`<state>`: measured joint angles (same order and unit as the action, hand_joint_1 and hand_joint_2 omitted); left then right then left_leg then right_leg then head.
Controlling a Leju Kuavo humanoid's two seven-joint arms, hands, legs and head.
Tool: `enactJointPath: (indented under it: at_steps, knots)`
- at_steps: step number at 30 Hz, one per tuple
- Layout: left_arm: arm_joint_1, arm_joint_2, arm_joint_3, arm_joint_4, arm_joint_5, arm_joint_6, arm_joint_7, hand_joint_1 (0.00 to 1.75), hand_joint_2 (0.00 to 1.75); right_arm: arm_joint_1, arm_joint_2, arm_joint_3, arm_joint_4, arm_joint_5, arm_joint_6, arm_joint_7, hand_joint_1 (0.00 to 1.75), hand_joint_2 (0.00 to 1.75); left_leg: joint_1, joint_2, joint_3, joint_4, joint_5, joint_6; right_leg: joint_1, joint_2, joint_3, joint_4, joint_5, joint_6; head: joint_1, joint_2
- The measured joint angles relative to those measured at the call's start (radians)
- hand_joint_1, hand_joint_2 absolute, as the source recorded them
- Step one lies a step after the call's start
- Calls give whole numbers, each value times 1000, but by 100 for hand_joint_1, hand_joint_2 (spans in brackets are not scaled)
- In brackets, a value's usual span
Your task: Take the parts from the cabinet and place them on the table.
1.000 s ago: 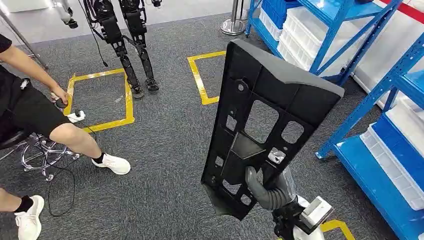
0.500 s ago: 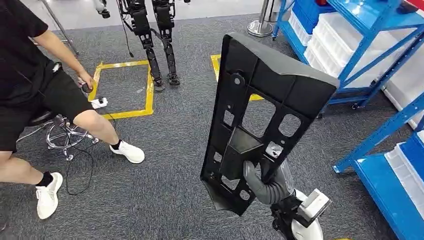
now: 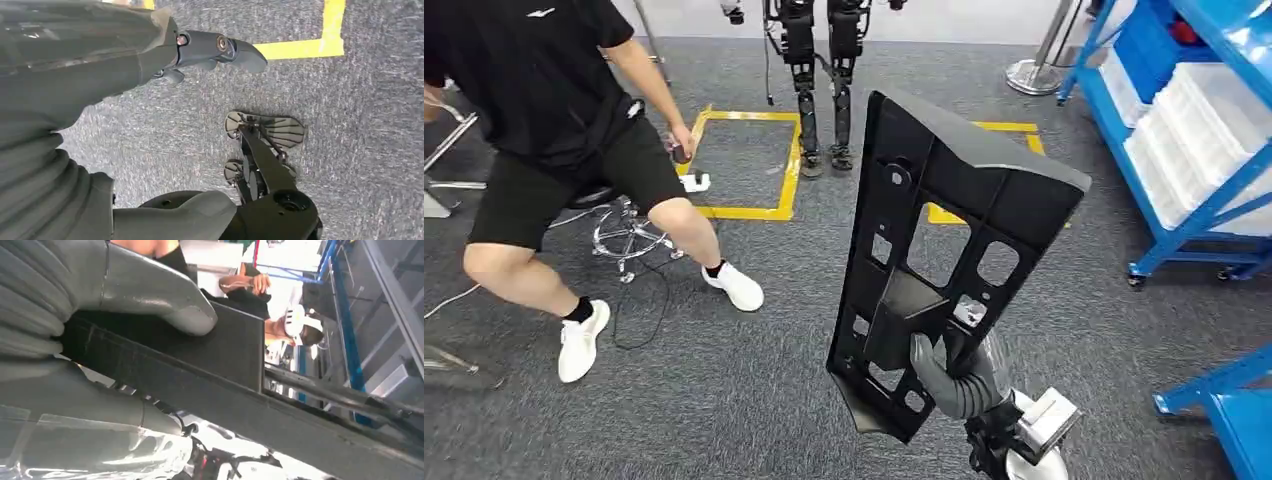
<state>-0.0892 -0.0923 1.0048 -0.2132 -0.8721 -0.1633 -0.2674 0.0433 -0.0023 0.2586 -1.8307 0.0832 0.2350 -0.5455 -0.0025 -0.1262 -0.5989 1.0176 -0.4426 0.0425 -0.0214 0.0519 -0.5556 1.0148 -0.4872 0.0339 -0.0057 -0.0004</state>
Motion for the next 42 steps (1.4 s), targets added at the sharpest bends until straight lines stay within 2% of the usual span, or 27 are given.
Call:
enactJointPath:
  at_steps: [2, 3, 5, 6, 8, 9, 10, 12, 13, 14, 18, 19, 21, 23, 24, 25, 27, 28, 29, 33, 34, 35, 36, 37, 39, 40, 42]
  knots:
    - [6, 0, 0, 0, 0, 0, 0, 0, 175, -1, 1, 0, 1, 0, 0, 0, 175, 175, 8, -15, -5, -7, 6, -14, 9, -14, 1, 1, 2, -14, 1, 0]
    - [8, 2, 0, 0, 0, 0, 0, 0, 175, -2, 2, 0, 1, 0, 0, -1, 175, 175, 8, -25, -9, -4, 4, -19, 0, -25, 3, -5, 7, -22, 0, 0]
    - [7, 1, 0, 0, 0, 1, 0, 0, 175, -1, 4, 0, 1, 1, 0, -2, 175, 175, 6, 65, -31, 51, -36, -26, -1, -45, 7, -10, 8, -39, -8, 0]
    - [4, 1, 0, 0, 0, 1, 0, 0, 175, -1, 5, -1, 1, 1, 0, -2, 175, 175, 9, 98, -69, 128, -78, -32, 3, -58, 8, -10, 6, -47, -11, 0]
    - [4, 0, 0, 0, 0, 1, 0, 0, 175, -1, 5, -1, 2, 1, 0, -2, 175, 175, 16, 114, -147, 280, -138, -40, 10, -84, 8, -9, 3, -52, -11, 0]
    - [6, 0, 0, 0, 0, 1, 0, 0, 175, -1, 5, -1, 2, 1, 0, -2, 175, 175, 18, 117, -166, 312, -139, -42, 12, -97, 8, -9, 2, -53, -11, 0]
    - [6, 0, 0, 0, 0, 1, 0, 0, 175, -1, 5, -1, 3, 1, 0, -2, 175, 175, 20, 120, -159, 293, -119, -43, 13, -108, 9, -9, 1, -54, -11, 0]
    - [6, 0, 0, 0, 0, 3, 0, 0, 175, -1, 6, -1, 4, 1, 0, -2, 175, 175, 21, 137, -78, 137, -37, -41, 14, -129, 14, -9, -4, -53, -11, 0]
    - [6, 0, 0, 0, 1, 6, 0, 0, 175, -1, 6, -1, 4, 1, 0, -2, 175, 175, 19, 177, -23, 44, -4, -35, 15, -138, 19, -9, -7, -50, -12, 0]
    - [3, 0, 0, 0, 2, 6, 0, 0, 175, -1, 7, -1, 4, 1, 0, -2, 175, 175, 9, 208, -5, 11, -14, -30, 24, -146, 22, -8, -12, -42, -10, 0]
    - [4, 2, 1, 0, 0, 16, -1, 0, 175, -4, 10, -2, 4, 2, 0, -3, 175, 175, -1, 159, -10, 0, -8, -4, 23, -183, 33, -15, -18, -21, -8, 0]
    - [5, 2, 1, 0, -3, 18, -2, 0, 175, -4, 10, -2, 4, 2, 0, -3, 175, 175, 14, 147, 7, -17, 4, 5, 24, -159, 26, -3, -27, -14, -5, 0]
    - [1, 1, 1, 0, -8, 21, -3, 0, 175, -3, 10, -2, 4, 1, 0, -8, 175, 175, 12, 130, 10, -22, 8, 14, 16, -77, -13, 94, -76, -23, -4, 0]
    - [-3, 1, 1, 0, -9, 26, -3, 0, 175, 4, 8, -3, 6, 3, -1, -7, 175, 175, 12, 102, 8, -22, 8, 14, 12, -61, -95, 250, -134, -30, 1, 0]
    - [-4, 2, 1, 0, -9, 31, -3, 0, 175, 6, 8, -3, 9, 5, -1, -7, 175, 175, 12, 87, 8, -22, 8, 14, 11, -60, -125, 302, -142, -24, 1, 0]
    - [-3, 2, 1, 0, -9, 39, -3, 0, 175, 7, 8, -3, 10, 6, -1, -7, 175, 175, 12, 73, 9, -22, 8, 13, 9, -59, -129, 298, -131, -16, 1, 0]
    - [-2, 2, 1, 0, -9, 47, -8, 0, 175, 5, 8, -3, 10, 6, 0, -7, 175, 175, 14, 43, 12, -20, 7, 11, 3, -51, -73, 167, -63, 10, 2, 0]
    - [-2, 1, 1, 0, -9, 49, -13, 0, 175, 3, 9, -2, 11, 6, 1, -7, 175, 175, 14, 30, 13, -17, 5, 8, -3, -33, -33, 77, -26, 20, 2, 0]
    - [-1, 2, 1, 0, -9, 52, -20, 0, 175, -1, 9, -2, 13, 7, 1, -7, 175, 175, 13, 19, 6, -13, 3, 0, -14, 24, -8, 11, -6, 25, 4, 0]
    - [5, 5, 2, 0, -9, 64, -31, 0, 175, -10, 11, -3, 18, 7, 1, -4, 175, 175, 17, -17, -10, -6, 5, -27, -1, -8, -8, 10, 3, -10, 3, 0]
    - [6, 8, 3, 0, -9, 66, -32, 0, 175, -13, 11, -3, 18, 7, 1, -4, 175, 175, 21, -27, -11, -3, 3, -32, -15, -20, -5, 4, 6, -18, 2, 0]
    - [7, 7, 3, 0, -9, 69, -35, 0, 175, -17, 16, -3, 18, 7, 1, -4, 175, 175, 18, 20, -19, 18, -13, -35, -12, -31, -1, 2, 6, -20, 1, 0]
    - [5, 7, 3, 0, -9, 69, -36, 0, 175, -16, 20, -3, 18, 7, 1, -4, 175, 175, 16, 73, -46, 76, -50, -38, -10, -44, 0, 2, 5, -33, -11, 0]
    - [3, 7, 3, 0, -7, 71, -36, 0, 175, -15, 21, -3, 18, 7, 1, -4, 175, 175, 18, 99, -83, 151, -86, -41, -3, -55, 0, 2, 3, -37, -12, 0]
    - [2, 7, 4, 0, -6, 72, -37, 0, 175, -11, 21, -4, 18, 10, 1, -4, 175, 175, 19, 117, -153, 286, -135, -43, 6, -83, 0, 3, -1, -43, -11, 0]
    - [3, 7, 6, 0, -6, 73, -37, 0, 175, -10, 21, -4, 19, 10, 1, -4, 175, 175, 19, 120, -161, 299, -128, -42, 8, -95, 0, 3, -2, -45, -12, 0]
    - [4, 7, 10, 0, -3, 76, -37, 0, 175, -10, 21, -4, 19, 11, 1, -4, 175, 175, 18, 127, -107, 194, -63, -35, 12, -116, 3, 3, -4, -47, -12, 0]
